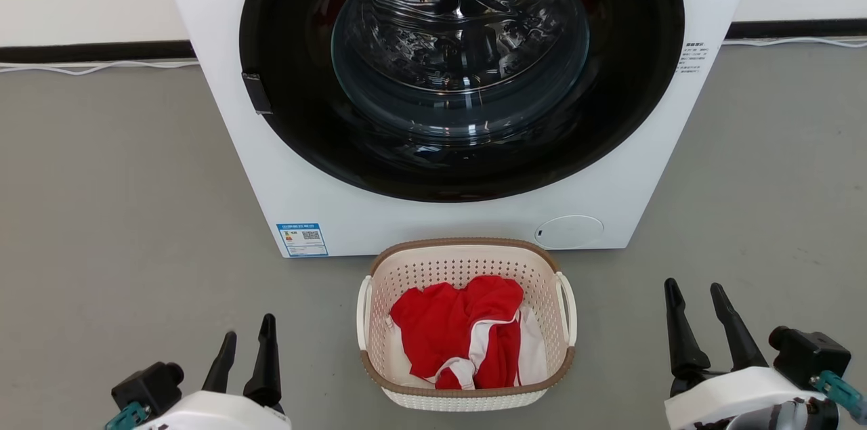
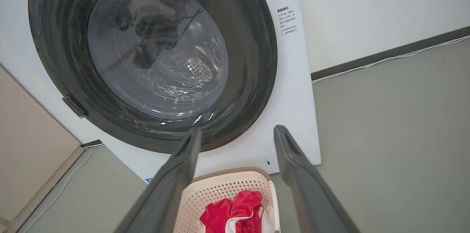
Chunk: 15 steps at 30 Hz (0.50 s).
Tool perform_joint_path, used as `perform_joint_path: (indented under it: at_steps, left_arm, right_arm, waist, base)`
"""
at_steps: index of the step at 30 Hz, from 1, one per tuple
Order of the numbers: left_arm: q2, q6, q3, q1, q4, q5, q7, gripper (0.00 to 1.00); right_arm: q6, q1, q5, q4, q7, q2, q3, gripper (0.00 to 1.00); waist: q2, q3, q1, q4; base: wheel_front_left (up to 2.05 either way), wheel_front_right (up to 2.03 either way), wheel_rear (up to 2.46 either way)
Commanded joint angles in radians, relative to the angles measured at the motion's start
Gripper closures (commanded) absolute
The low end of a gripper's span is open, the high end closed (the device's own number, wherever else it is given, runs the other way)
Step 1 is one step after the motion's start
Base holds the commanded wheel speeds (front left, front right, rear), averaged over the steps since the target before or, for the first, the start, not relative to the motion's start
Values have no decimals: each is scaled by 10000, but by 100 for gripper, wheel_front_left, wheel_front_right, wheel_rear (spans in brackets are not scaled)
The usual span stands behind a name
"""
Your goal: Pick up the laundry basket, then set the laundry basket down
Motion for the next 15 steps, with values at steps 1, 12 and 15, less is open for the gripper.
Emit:
perform_joint_path:
  at_steps: [1, 12, 15]
  left_arm:
    - [112, 113, 186, -539, -190, 390, -159, 0]
    - [124, 139, 141, -649, -119, 1476, -452, 0]
    - [128, 154, 124, -686, -97, 1793, -540, 0]
  right_arm:
    - [59, -401, -498, -332, -245, -133, 203, 0]
    - [65, -439, -1797, -394, -538, -139, 257, 0]
    - [67, -456, -2181, -407, -626, -139, 263, 0]
  waist:
    - [0, 19, 0, 8]
    - [0, 132, 0, 37]
    - [0, 174, 0, 46]
  base:
    - [0, 0, 0]
    - [0, 0, 0]
    - [0, 0, 0]
